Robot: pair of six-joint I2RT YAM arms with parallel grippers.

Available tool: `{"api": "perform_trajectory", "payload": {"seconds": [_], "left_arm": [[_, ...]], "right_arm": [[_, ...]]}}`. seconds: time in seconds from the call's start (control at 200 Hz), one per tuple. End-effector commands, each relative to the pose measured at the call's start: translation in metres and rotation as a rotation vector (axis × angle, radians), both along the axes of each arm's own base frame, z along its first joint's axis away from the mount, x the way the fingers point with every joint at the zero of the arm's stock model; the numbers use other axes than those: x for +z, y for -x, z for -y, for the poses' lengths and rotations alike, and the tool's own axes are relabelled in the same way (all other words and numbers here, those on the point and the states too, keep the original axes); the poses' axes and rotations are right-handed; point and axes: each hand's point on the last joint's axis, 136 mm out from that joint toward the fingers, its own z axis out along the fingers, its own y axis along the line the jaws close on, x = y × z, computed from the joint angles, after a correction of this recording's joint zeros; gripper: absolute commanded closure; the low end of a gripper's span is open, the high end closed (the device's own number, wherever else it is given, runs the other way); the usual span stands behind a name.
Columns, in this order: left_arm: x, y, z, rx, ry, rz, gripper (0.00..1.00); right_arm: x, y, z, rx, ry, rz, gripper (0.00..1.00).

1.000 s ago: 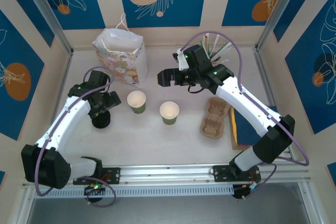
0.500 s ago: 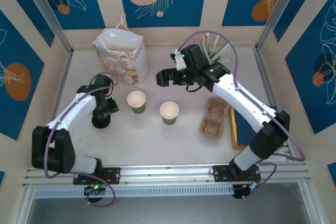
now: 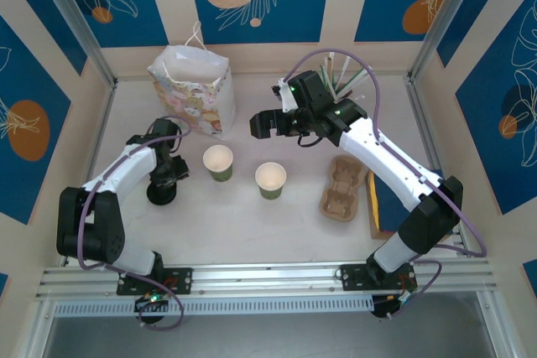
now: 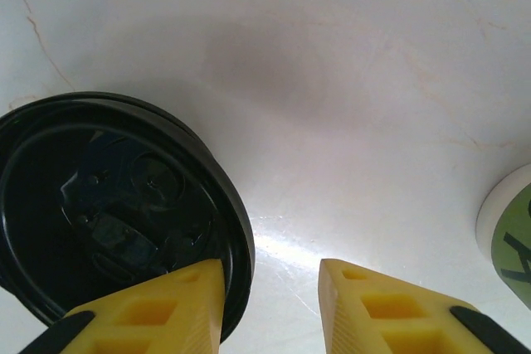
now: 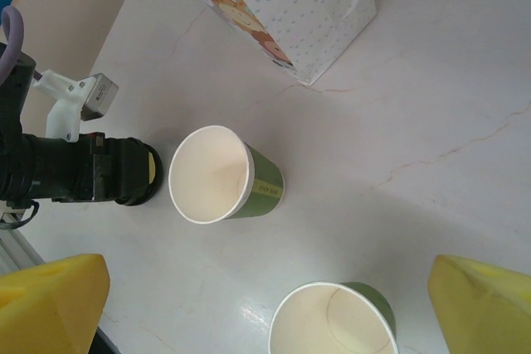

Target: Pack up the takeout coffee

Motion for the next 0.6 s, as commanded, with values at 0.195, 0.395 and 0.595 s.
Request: {"api": "perform_trajectory", "payload": {"seconds": [0.195, 0.395, 0.595], "left_arm": [[-0.0124, 0.0057, -0.0093, -0.020, -0.015, -0.039, 0.68], [-0.0156, 0.0050, -0.0087, -0.035, -0.003, -0.034, 0.68], [-0.0180, 0.0067, -0.0101, -0.040, -0.011, -0.042, 0.75]], "right_arm": [[0.0037, -0.0049, -0.0018, 0.006, 0.012, 0.007, 0.01], [0.0025, -0.0056, -0.0020, 0.004, 0.014, 0.006, 0.01], [0.0024, -0.0041, -0.0044, 0.014, 0.012, 0.003, 0.01]]}}
